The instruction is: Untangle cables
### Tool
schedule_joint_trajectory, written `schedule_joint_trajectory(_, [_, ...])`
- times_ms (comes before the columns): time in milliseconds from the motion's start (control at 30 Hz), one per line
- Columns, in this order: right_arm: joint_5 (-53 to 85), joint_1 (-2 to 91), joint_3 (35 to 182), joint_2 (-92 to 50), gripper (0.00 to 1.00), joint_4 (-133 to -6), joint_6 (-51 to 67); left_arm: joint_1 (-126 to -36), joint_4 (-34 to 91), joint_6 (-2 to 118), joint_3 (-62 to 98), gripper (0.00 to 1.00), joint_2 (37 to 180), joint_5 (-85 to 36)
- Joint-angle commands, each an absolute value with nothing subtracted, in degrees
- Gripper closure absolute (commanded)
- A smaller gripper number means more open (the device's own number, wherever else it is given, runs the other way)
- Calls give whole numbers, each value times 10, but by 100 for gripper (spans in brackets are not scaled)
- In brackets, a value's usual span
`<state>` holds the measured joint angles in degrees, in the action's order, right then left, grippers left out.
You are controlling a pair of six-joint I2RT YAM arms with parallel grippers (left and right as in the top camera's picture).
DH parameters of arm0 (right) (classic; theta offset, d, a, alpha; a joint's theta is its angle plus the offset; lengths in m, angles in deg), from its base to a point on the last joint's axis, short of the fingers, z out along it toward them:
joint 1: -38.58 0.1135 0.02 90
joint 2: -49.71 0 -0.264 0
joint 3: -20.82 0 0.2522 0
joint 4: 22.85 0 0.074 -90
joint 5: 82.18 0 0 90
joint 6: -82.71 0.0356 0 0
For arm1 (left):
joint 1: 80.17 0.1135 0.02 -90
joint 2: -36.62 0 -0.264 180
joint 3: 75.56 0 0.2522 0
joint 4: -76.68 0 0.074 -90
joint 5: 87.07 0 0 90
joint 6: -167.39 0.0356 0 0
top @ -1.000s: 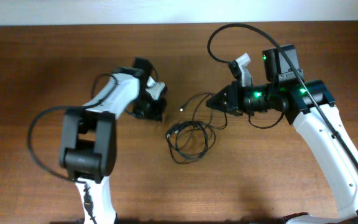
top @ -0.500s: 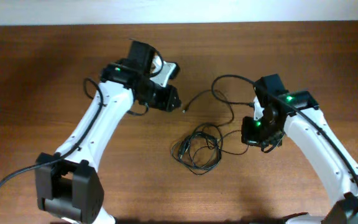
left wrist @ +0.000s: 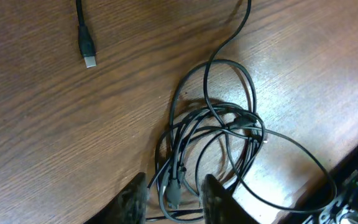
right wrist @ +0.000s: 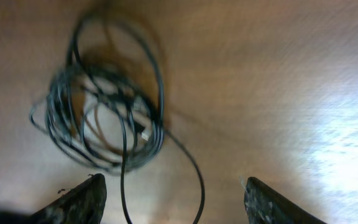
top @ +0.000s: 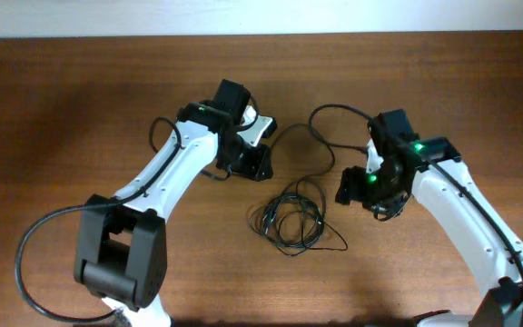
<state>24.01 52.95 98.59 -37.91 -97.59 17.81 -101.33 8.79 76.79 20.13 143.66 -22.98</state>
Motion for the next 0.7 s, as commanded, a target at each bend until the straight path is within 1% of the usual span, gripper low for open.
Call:
schedule_joint_trajectory(0, [333,559,939,-385,29,-965,104,-1015,89,695,185,86,1458,-188])
schedule_joint_trajectory(100, [416,606,899,-385,29,-931,-3,-1015,93,677,185,78,1463,-187])
schedule_joint_trajectory(167, [417,647,885,-385,29,-919,-53,-1015,93,677,185,79,1463,-187])
schedule_joint_trajectory(200, [417,664,884,-385,34,-918,-72,-1015,93,677,185,78,1463,-187])
schedule_joint_trajectory(233, [416,681,884,-385,36,-918,-90,-1015,93,677,185,78,1463,-187])
schedule_joint_trajectory(333, [349,734,883,-385,34,-919,-103,-1015,93,677,185,76,1463,-187])
schedule_joint_trajectory(400, [299,782,883,-385,33,-924,-100,-1015,91,676,185,75,1463,-187])
schedule_joint_trajectory(467, [296,803,884,-385,10,-923,-98,-1015,88,676,185,76,1463,-187])
schedule_joint_trajectory(500, [296,806,884,-385,11,-923,-98,-1015,88,676,185,76,1463,-187])
schedule_joint_trajectory(533, [296,806,884,-385,18,-923,-98,-1015,87,676,185,76,1463,-190])
schedule_joint_trajectory(633, [286,806,883,-385,21,-907,-99,-1015,87,676,185,77,1463,-194])
schedule_joint_trajectory(667, [248,806,883,-385,23,-906,-99,-1015,87,676,185,77,1463,-194])
